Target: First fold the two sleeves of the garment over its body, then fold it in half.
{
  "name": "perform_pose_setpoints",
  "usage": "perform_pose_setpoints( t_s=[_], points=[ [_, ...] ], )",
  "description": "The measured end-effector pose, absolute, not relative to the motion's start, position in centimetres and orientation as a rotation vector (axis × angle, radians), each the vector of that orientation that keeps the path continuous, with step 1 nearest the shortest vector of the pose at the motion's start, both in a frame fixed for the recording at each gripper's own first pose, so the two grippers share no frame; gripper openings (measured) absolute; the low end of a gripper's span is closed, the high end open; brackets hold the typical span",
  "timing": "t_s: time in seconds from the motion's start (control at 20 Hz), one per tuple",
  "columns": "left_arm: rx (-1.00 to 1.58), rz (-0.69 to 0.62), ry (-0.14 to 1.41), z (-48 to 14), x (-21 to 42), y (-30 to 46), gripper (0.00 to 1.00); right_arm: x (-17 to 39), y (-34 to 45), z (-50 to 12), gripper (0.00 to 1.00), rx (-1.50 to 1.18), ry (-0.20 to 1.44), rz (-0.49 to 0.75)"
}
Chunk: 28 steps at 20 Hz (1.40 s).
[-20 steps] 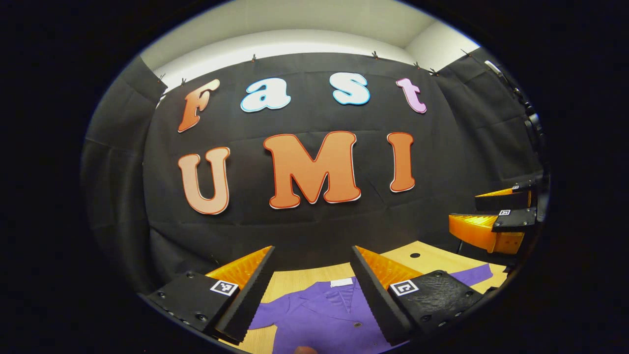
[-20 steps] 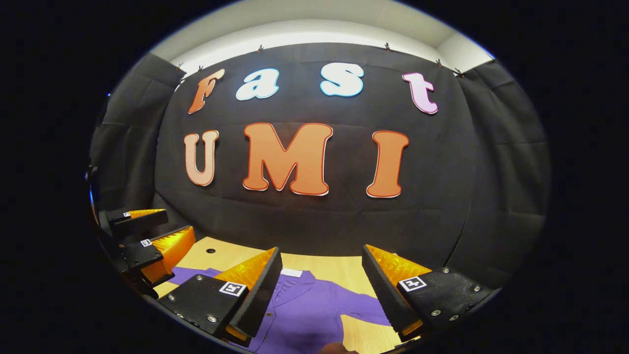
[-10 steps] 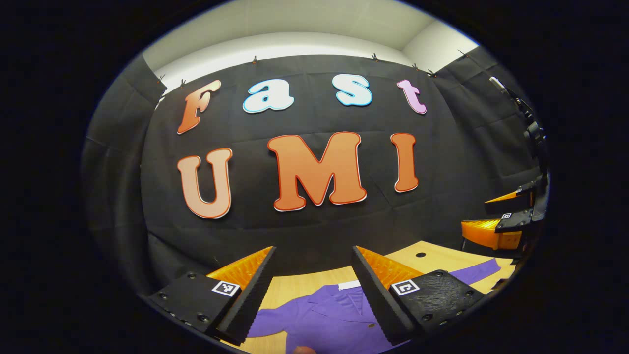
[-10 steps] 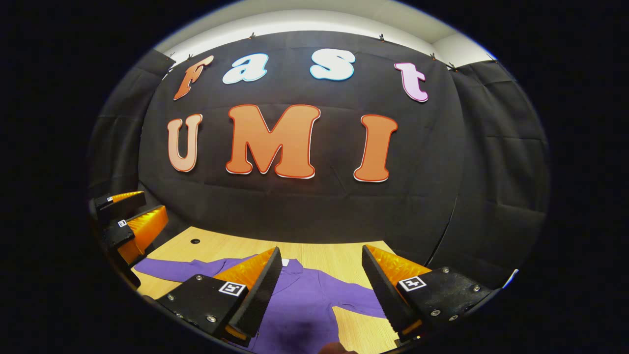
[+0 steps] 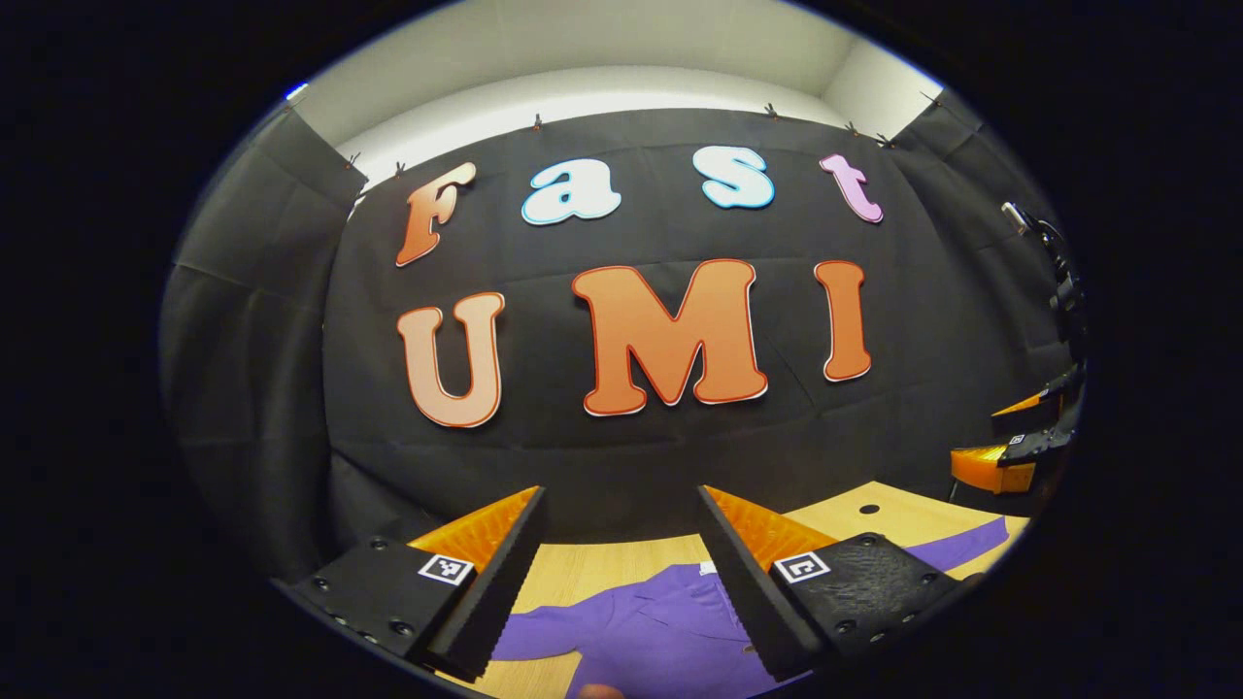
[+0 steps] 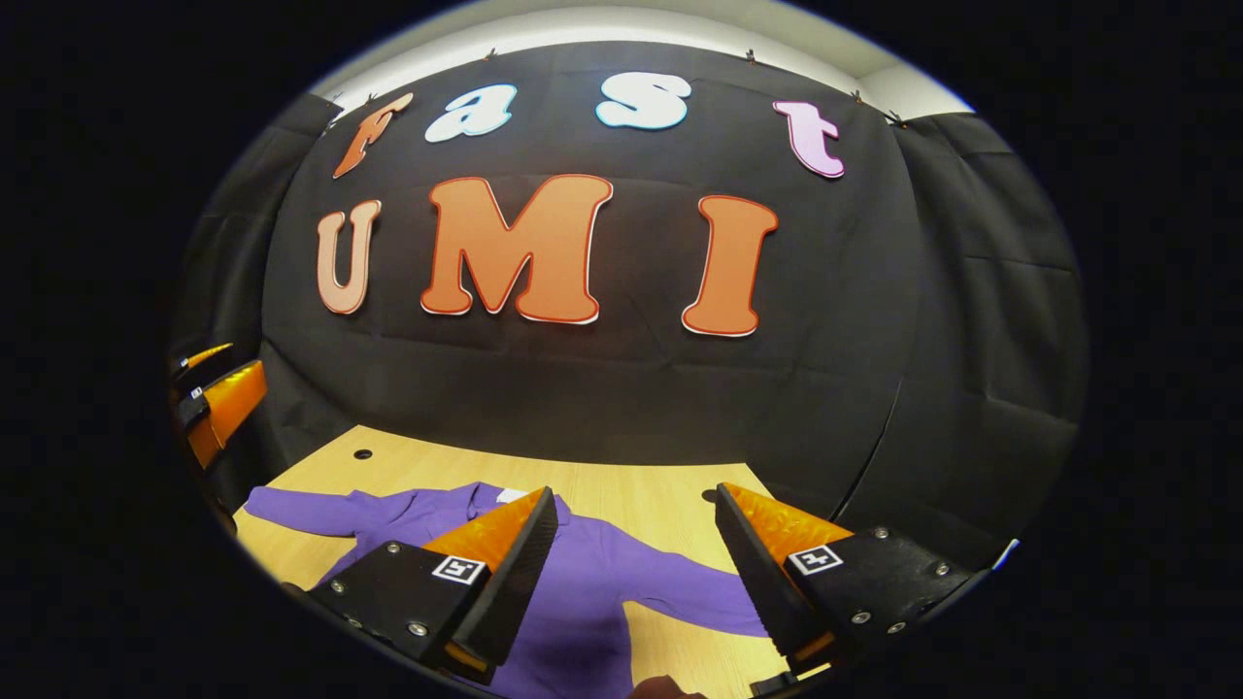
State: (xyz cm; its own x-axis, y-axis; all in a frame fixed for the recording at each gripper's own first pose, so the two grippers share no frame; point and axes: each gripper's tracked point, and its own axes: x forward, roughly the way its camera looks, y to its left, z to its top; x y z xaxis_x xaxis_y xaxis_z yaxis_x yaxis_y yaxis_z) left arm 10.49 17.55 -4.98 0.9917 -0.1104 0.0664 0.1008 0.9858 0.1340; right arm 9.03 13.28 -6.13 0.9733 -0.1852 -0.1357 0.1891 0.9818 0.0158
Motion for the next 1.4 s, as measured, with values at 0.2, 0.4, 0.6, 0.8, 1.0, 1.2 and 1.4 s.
perform_pose_setpoints(
  t_s=[0.2, 0.4, 0.6, 0.8, 1.0, 1.2, 1.4],
  points=[
    [0.131, -0.108, -0.071, -5.1, 9.7, 17.0, 0.96, 8.4, 11.3, -8.3, 0.97, 0.040, 0.180, -0.226],
    [0.140, -0.118, -0.081, -4.7, 8.8, 16.3, 0.96, 7.7, 7.5, -11.6, 0.97, 0.066, 0.223, -0.307],
    [0.137, -0.112, -0.080, -4.3, 8.0, 16.3, 0.96, 6.0, 2.5, -15.4, 0.98, 0.071, 0.287, -0.417],
    [0.152, -0.102, -0.083, -4.0, 7.3, 16.3, 0.96, 4.9, -2.8, -19.0, 0.97, 0.071, 0.384, -0.523],
    [0.149, -0.077, -0.065, -3.9, 6.9, 16.2, 0.97, 4.5, -6.9, -23.0, 0.98, 0.132, 0.527, -0.580],
    [0.162, -0.048, -0.057, -3.9, 6.4, 16.1, 0.96, 3.9, -9.4, -27.2, 0.98, 0.237, 0.662, -0.605],
    [0.174, -0.024, -0.030, -4.6, 5.9, 15.9, 0.96, 3.5, -11.8, -31.4, 0.98, 0.306, 0.809, -0.598]
  ],
)
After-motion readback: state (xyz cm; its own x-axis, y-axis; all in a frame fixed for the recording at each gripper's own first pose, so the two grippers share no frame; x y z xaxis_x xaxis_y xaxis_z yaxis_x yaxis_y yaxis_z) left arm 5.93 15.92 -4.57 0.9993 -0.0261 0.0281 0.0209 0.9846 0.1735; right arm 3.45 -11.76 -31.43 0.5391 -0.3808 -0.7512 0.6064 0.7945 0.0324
